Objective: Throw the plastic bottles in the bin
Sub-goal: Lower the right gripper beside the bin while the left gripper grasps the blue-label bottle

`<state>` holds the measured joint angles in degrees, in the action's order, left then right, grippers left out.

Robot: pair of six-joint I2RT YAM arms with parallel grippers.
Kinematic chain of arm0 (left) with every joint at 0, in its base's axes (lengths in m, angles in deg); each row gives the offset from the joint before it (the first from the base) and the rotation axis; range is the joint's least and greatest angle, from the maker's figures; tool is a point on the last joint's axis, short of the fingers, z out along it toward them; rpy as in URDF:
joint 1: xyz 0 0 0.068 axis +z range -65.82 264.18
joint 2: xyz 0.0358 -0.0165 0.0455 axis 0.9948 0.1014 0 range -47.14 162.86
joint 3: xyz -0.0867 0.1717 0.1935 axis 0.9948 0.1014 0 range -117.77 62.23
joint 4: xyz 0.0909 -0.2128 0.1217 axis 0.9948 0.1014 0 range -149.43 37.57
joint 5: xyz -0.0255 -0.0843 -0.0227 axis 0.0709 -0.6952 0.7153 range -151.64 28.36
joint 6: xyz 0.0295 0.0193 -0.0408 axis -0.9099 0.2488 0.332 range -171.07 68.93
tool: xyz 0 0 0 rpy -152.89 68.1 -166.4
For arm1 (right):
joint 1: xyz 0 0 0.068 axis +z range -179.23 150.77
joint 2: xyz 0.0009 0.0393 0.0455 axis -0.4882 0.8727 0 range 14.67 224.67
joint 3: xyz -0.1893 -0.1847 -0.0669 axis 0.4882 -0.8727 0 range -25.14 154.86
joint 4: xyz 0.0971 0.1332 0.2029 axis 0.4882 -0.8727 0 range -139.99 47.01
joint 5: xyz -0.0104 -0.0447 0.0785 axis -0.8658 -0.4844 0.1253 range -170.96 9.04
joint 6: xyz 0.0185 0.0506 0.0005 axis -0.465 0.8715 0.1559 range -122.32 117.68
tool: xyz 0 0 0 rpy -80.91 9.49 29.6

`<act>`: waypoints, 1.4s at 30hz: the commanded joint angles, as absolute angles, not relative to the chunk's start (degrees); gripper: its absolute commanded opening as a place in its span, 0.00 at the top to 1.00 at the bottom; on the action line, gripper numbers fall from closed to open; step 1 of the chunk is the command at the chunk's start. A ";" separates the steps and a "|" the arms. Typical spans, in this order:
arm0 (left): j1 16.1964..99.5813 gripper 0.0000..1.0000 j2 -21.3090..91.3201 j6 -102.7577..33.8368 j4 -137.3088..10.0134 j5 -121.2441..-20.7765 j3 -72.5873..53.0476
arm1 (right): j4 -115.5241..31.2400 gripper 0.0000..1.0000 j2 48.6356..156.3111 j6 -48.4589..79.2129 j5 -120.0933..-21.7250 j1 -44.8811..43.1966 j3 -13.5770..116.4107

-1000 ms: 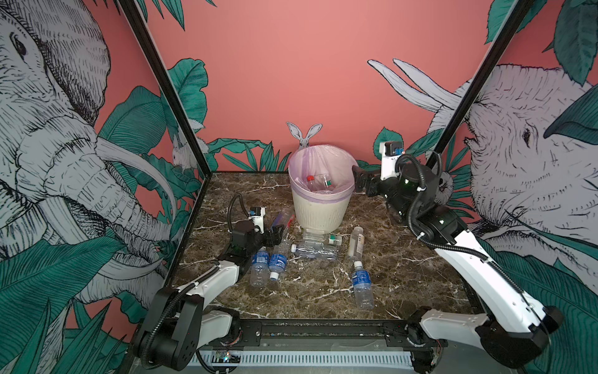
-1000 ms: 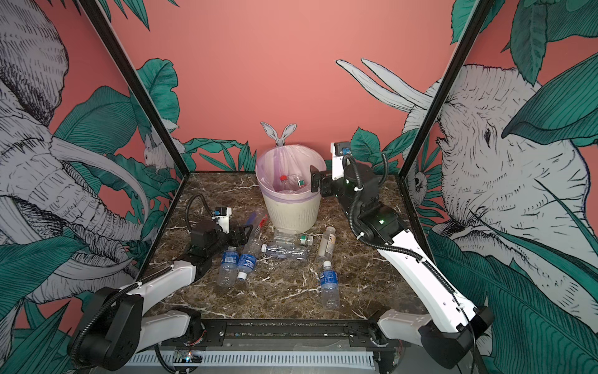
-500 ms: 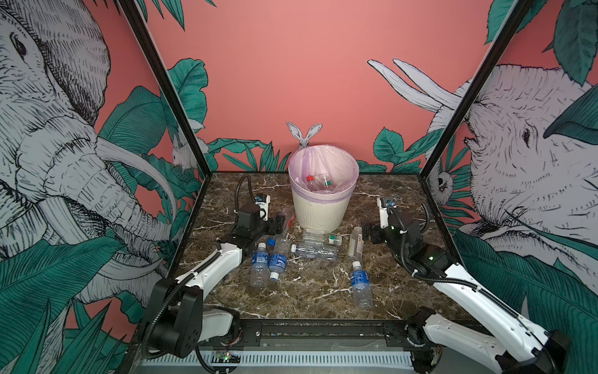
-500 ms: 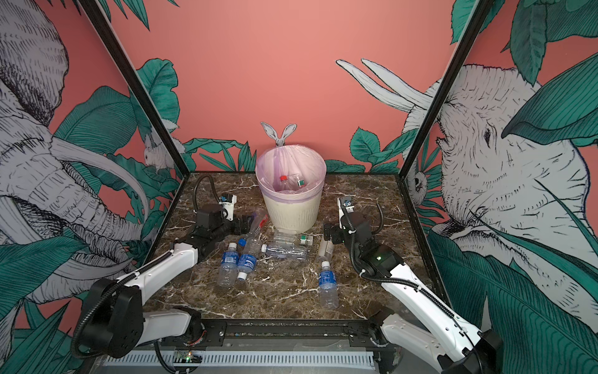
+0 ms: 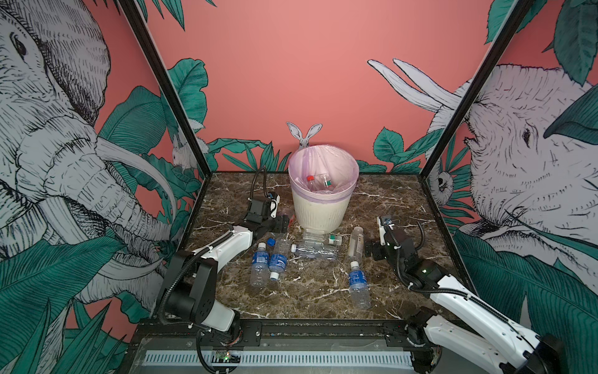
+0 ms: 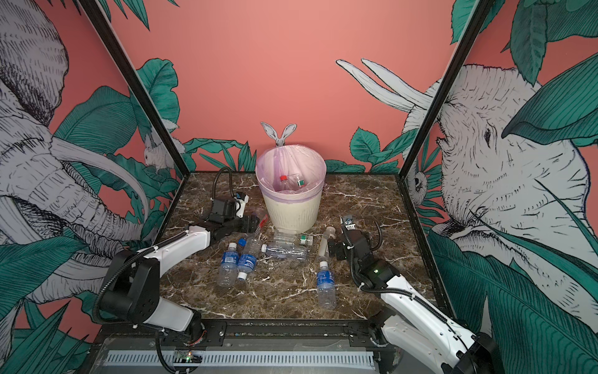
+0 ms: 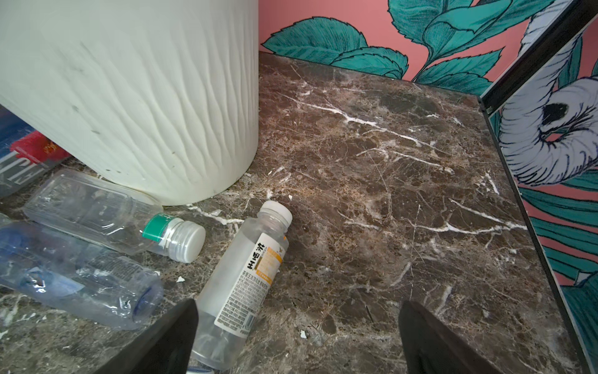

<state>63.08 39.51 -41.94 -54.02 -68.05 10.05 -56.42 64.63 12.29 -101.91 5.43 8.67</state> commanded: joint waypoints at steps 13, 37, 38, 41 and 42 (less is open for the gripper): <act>61.12 0.17 47.61 -46.34 -44.89 -62.09 2.35 | -46.38 0.01 63.26 14.04 -105.52 4.52 2.71; 60.54 0.25 55.12 -47.61 -42.84 -55.42 -2.37 | -44.48 0.01 68.20 14.49 -105.04 4.53 2.74; 60.61 0.25 55.46 -47.64 -42.51 -55.40 -2.69 | -44.49 0.01 68.20 14.47 -105.04 4.57 2.68; 60.52 0.25 56.02 -47.65 -42.02 -54.98 -3.16 | -44.53 0.01 68.09 14.48 -105.04 4.53 2.70; 60.59 0.26 55.96 -47.61 -41.99 -54.88 -3.16 | -44.49 0.01 68.02 14.46 -105.04 4.52 2.68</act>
